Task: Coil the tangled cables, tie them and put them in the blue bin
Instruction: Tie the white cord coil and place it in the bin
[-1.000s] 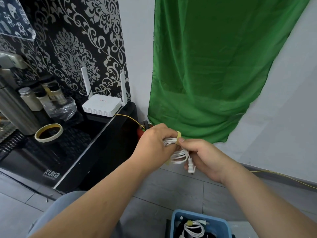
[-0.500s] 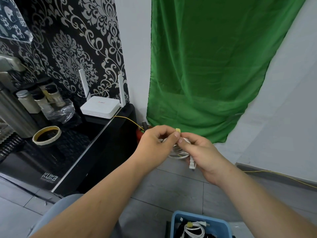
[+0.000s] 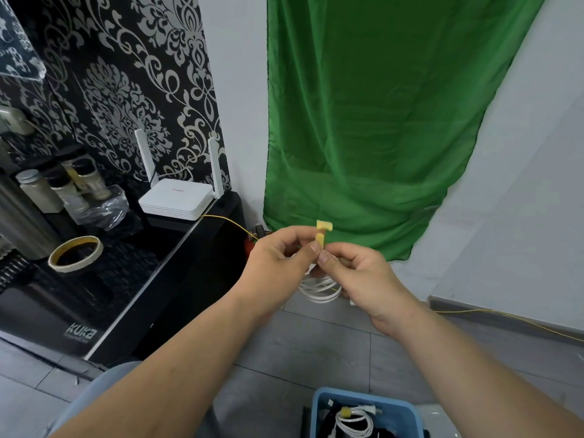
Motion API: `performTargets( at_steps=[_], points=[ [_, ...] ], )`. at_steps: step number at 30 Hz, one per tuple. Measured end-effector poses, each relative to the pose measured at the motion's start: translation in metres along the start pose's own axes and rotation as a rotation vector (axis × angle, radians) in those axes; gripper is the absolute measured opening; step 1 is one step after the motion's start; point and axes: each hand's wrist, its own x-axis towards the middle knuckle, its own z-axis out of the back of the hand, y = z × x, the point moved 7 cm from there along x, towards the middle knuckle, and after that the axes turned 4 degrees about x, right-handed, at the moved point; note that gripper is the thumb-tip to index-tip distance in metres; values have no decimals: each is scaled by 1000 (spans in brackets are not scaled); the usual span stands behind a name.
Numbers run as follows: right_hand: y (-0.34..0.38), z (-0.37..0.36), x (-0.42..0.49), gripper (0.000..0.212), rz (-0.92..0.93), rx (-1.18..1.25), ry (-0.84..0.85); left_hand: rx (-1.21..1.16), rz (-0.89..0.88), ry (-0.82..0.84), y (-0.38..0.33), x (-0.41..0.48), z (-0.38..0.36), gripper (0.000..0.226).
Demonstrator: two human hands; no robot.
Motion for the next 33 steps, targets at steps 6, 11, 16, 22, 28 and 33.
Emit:
performTargets(
  at_steps=[6, 11, 16, 22, 28, 33],
  points=[
    [-1, 2, 2, 11, -7, 2, -4, 29, 29, -8, 4, 3, 0, 26],
    [-5, 3, 3, 10, -49, 60, -10, 100, 9, -40, 5, 4, 2, 19],
    [-4, 4, 3, 13, -51, 76, 12, 198, -26, -37, 4, 4, 3, 13],
    [-6, 3, 3, 16, -68, 96, 35, 184, -20, -39, 0, 3, 5, 15],
    [-7, 3, 4, 20, -81, 113, 30, 149, -30, -2, -5, 1, 1, 17],
    [-10, 6, 6, 23, -98, 125, 21, 237, -22, 7, -2, 3, 1, 13]
  ],
)
